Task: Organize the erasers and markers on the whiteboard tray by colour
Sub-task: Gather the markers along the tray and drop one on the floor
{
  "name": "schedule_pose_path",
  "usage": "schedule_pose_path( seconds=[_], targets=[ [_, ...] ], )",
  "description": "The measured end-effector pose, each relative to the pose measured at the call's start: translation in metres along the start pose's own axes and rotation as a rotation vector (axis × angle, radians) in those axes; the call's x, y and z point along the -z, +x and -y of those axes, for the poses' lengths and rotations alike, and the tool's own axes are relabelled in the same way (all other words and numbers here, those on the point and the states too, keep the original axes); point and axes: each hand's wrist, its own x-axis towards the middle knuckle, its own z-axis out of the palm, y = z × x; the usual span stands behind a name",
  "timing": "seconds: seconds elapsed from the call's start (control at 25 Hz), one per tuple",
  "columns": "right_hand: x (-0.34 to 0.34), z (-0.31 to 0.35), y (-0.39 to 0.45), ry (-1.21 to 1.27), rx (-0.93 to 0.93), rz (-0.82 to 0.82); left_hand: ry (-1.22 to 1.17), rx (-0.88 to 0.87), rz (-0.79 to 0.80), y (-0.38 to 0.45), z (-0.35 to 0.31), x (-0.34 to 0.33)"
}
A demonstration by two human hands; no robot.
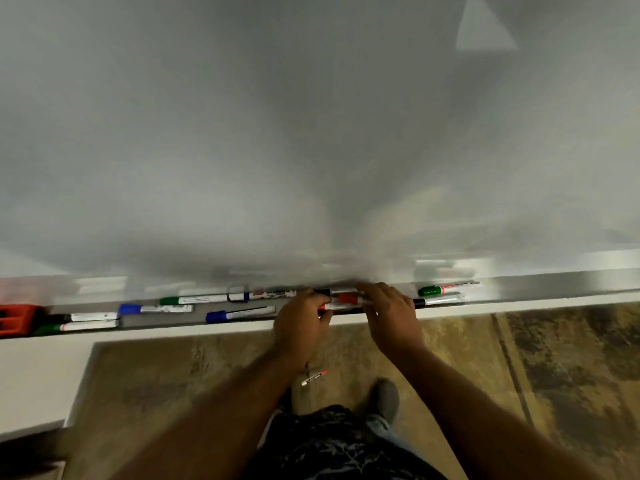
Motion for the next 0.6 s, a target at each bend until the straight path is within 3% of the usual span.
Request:
schedule_pose_path(
  seconds=[0.4, 0.6],
  targets=[
    [-0.005, -0.017, 0.014, 0.029, 0.289, -0.003, -0.095, 0.202, -0.053, -0.048, 0.006, 0.008],
    [-0.008, -0.004, 0.021, 0.03, 0.329, 0.025, -0.125, 0.304, -0.086, -0.093, 0.004, 0.017]
  ],
)
